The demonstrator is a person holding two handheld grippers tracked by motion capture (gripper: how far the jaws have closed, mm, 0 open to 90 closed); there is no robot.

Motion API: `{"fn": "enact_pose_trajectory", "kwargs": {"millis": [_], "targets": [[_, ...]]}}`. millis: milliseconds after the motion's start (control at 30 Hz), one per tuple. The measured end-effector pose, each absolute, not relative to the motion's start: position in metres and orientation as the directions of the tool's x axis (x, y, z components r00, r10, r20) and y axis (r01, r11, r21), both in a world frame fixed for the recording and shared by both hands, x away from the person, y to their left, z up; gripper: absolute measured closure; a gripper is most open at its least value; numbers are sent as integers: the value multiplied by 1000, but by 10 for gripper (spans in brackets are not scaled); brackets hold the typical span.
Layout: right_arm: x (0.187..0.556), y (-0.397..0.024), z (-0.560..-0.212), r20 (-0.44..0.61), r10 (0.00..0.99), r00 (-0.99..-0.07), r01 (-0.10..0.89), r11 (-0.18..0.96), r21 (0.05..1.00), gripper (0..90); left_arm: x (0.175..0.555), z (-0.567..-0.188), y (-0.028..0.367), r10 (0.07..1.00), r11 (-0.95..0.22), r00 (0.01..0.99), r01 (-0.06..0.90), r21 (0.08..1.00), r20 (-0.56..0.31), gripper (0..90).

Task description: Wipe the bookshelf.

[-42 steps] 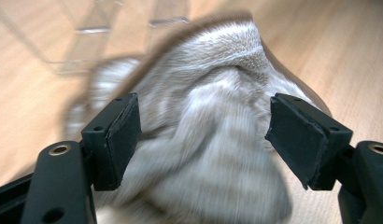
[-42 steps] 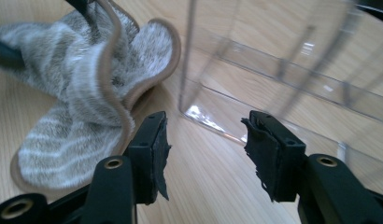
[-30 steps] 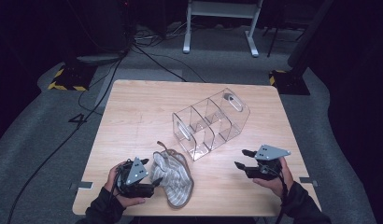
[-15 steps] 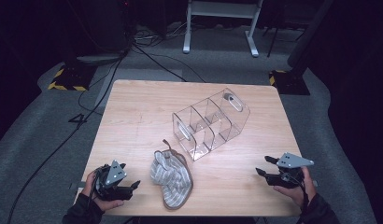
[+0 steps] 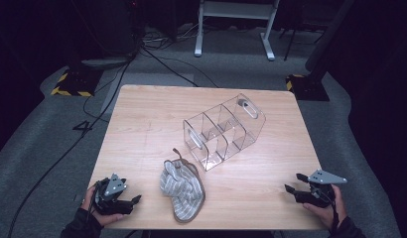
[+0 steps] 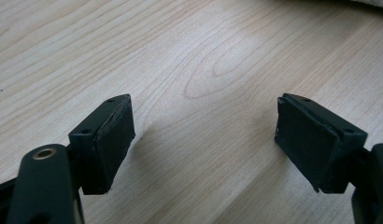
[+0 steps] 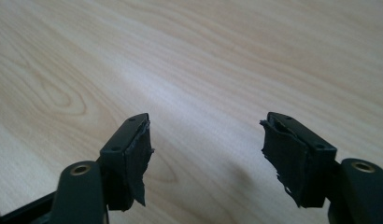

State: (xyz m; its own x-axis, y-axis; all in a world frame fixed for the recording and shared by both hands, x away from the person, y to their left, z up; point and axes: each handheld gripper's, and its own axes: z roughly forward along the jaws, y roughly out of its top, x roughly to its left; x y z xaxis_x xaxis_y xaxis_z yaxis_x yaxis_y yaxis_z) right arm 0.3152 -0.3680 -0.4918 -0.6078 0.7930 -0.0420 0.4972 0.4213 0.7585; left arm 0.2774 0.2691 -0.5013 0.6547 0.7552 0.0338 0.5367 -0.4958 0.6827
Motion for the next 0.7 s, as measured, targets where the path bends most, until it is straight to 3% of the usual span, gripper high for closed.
{"fn": "enact_pose_trajectory", "kwargs": {"millis": [67, 333, 700], "targets": [[314, -367, -497, -53, 786, -616, 499, 441, 746, 302, 278, -504, 273, 763, -461, 646, 552, 694, -7, 198], [317, -370, -504, -3, 796, -605, 527, 403, 748, 245, 280, -505, 272, 760, -464, 650, 551, 693, -7, 178], [317, -369, -504, -5, 795, -607, 526, 406, 747, 244, 282, -504, 272, 758, -471, 652, 550, 690, -2, 177]]}}
